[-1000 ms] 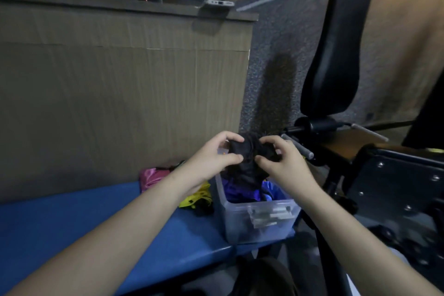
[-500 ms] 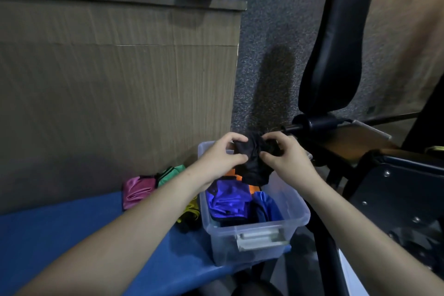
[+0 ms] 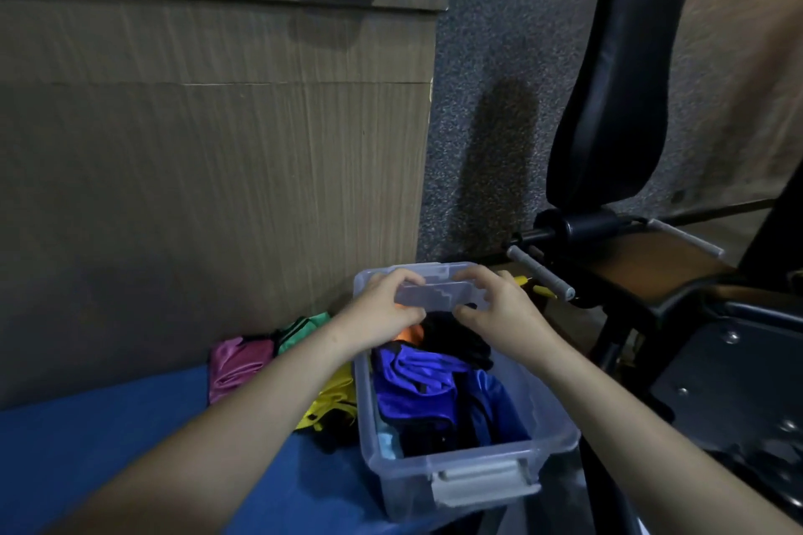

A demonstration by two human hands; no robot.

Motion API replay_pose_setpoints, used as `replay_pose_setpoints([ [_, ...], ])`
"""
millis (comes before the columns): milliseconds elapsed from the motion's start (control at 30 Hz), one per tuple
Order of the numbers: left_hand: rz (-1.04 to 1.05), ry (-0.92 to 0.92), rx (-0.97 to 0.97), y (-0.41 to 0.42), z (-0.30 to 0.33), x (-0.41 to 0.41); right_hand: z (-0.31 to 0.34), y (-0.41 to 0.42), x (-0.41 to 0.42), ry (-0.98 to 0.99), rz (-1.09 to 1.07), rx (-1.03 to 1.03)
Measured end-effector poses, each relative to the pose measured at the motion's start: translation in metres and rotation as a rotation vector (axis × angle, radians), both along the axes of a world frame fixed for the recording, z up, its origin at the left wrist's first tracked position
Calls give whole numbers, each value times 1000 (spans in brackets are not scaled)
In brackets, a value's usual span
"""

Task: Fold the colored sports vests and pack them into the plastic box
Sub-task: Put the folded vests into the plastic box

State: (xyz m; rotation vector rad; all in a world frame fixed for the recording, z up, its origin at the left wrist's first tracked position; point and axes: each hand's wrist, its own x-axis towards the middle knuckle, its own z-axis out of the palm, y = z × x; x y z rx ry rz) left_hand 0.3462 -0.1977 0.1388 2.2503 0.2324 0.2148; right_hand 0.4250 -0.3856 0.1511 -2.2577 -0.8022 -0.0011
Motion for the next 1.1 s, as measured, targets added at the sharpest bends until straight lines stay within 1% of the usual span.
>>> replay_pose_setpoints([
  [233, 39, -163, -30, 18, 13, -44, 20, 21, -47, -55, 93, 52],
  [367, 111, -215, -87, 38, 19, -86, 30, 47, -83, -55, 133, 104],
  [533, 231, -241, -109, 90, 10, -152, 27, 102, -131, -44, 230, 123],
  [700, 335, -198, -185, 141, -18, -209, -1, 158, -171, 23, 260, 118],
  [800, 358, -162, -225, 163, -41, -226, -29, 181, -183, 69, 251, 70],
  [933, 405, -85, -242, 188, -79, -230, -66, 204, -178, 111, 226, 54],
  [1100, 456, -6, -282, 209, -115, -212, -103, 231, -165, 169, 163, 44],
])
